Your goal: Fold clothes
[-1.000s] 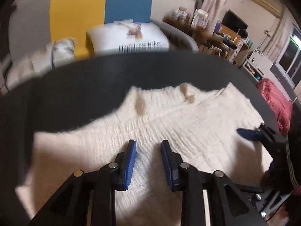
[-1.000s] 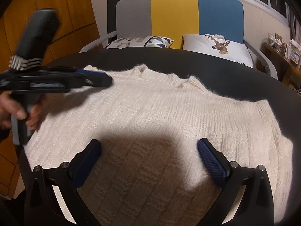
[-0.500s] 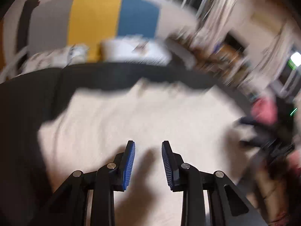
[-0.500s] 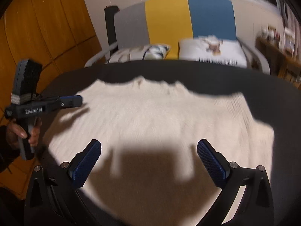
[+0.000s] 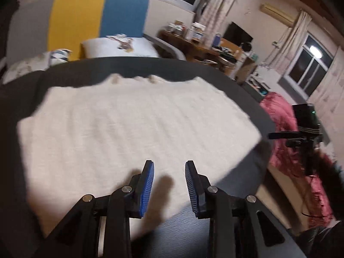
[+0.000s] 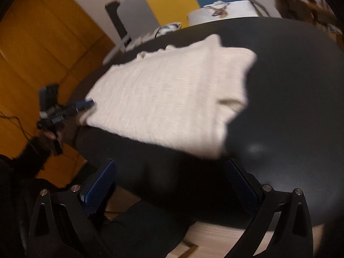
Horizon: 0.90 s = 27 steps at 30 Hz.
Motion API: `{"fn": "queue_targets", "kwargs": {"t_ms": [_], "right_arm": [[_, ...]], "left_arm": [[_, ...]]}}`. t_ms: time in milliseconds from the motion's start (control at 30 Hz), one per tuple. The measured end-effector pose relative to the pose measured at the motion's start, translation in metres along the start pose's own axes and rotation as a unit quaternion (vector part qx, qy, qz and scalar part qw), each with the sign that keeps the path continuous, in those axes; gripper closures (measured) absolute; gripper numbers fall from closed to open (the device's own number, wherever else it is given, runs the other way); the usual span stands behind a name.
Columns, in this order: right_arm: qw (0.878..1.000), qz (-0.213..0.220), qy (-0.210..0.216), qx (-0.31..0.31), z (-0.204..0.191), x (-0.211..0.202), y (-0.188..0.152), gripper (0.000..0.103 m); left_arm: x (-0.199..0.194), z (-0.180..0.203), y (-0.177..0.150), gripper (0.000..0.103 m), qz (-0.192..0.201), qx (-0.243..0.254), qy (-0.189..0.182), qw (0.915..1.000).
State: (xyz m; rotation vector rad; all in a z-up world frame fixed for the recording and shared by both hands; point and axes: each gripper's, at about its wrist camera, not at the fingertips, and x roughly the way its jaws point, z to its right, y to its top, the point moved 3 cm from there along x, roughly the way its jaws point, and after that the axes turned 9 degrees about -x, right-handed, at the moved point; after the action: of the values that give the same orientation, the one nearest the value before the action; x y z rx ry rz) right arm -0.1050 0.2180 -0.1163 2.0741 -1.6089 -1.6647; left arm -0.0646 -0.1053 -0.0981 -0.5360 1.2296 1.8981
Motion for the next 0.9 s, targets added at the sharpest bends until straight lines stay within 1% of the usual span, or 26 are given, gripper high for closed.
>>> {"fn": "queue_targets", "kwargs": {"t_ms": [67,167,267,367,500,533,633,733,767,800,900], "right_arm": [[1.0,0.015,0.019,0.002,0.008,-0.003,0.001,0.0],[0.998,0.013,0.053,-0.009,0.02,0.008,0.016,0.0],[0.997,-0.013,0.078,-0.024,0.029,0.026,0.028,0.0],[0.991,-0.056,0.11,-0.044,0.031,0.045,0.035,0.0],[0.979,-0.096,0.161,-0.085,0.015,0.051,0.04,0.0],[0.975,-0.107,0.171,-0.096,0.011,0.052,0.041,0.0],[0.964,-0.141,0.194,-0.114,0.008,0.056,0.046,0.0],[0.948,-0.178,0.236,-0.117,0.004,0.057,0.047,0.0],[0.942,-0.184,0.249,-0.129,-0.001,0.053,0.05,0.0],[0.94,-0.178,0.254,-0.142,-0.005,0.046,0.054,0.0],[0.94,-0.15,0.255,-0.168,-0.014,0.025,0.069,0.0]], "left_arm": [[0.014,0.018,0.009,0.073,-0.004,0.016,-0.016,0.9997],[0.039,0.044,0.02,0.073,-0.017,0.051,-0.037,0.9979],[0.068,0.07,0.025,0.073,-0.044,0.095,-0.044,0.9935],[0.089,0.087,0.025,0.073,-0.068,0.118,-0.057,0.989],[0.101,0.114,0.025,0.073,-0.083,0.152,-0.099,0.98],[0.103,0.119,0.024,0.073,-0.085,0.16,-0.104,0.978],[0.118,0.132,0.024,0.073,-0.104,0.18,-0.113,0.9716],[0.13,0.139,0.019,0.073,-0.124,0.197,-0.112,0.9659],[0.132,0.14,0.017,0.073,-0.128,0.2,-0.114,0.9645],[0.133,0.141,0.014,0.073,-0.132,0.202,-0.117,0.9634],[0.136,0.139,0.008,0.073,-0.141,0.202,-0.122,0.9615]]}}
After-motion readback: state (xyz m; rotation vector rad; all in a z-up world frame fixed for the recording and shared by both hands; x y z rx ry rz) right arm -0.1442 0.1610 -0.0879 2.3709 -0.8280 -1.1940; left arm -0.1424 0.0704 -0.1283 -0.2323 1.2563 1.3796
